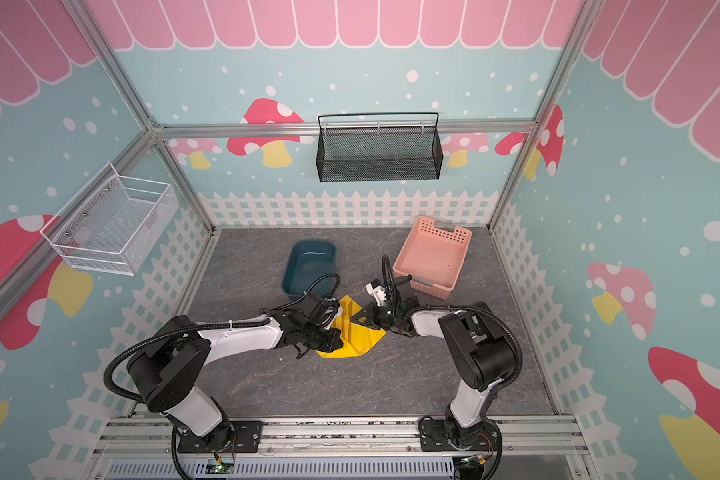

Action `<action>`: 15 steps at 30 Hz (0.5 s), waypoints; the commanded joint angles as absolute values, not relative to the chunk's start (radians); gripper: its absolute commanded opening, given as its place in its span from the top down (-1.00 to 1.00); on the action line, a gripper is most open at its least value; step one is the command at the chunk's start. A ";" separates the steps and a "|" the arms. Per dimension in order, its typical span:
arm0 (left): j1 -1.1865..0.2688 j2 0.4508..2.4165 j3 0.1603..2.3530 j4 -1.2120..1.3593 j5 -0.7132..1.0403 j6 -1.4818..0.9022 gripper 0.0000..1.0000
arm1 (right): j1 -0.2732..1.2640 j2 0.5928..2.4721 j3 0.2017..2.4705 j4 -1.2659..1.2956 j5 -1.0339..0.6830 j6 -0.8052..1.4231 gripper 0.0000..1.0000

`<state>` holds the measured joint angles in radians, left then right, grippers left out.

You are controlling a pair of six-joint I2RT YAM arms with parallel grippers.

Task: Place the utensils on the paper napkin and roll it up

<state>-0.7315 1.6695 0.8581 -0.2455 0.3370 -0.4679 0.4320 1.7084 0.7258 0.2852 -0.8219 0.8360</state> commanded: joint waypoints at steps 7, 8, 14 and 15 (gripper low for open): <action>-0.729 1.704 0.891 -0.248 0.346 -0.456 0.98 | 0.498 1.603 0.611 0.132 -0.798 0.761 0.55; -0.729 1.703 0.891 -0.245 0.348 -0.456 0.98 | 0.504 1.606 0.612 0.124 -0.790 0.752 0.54; -0.729 1.693 0.885 -0.242 0.348 -0.456 0.98 | 0.550 1.666 0.692 0.083 -0.756 0.709 0.52; -0.729 1.692 0.884 -0.243 0.348 -0.456 0.98 | 0.553 1.674 0.705 0.073 -0.749 0.703 0.51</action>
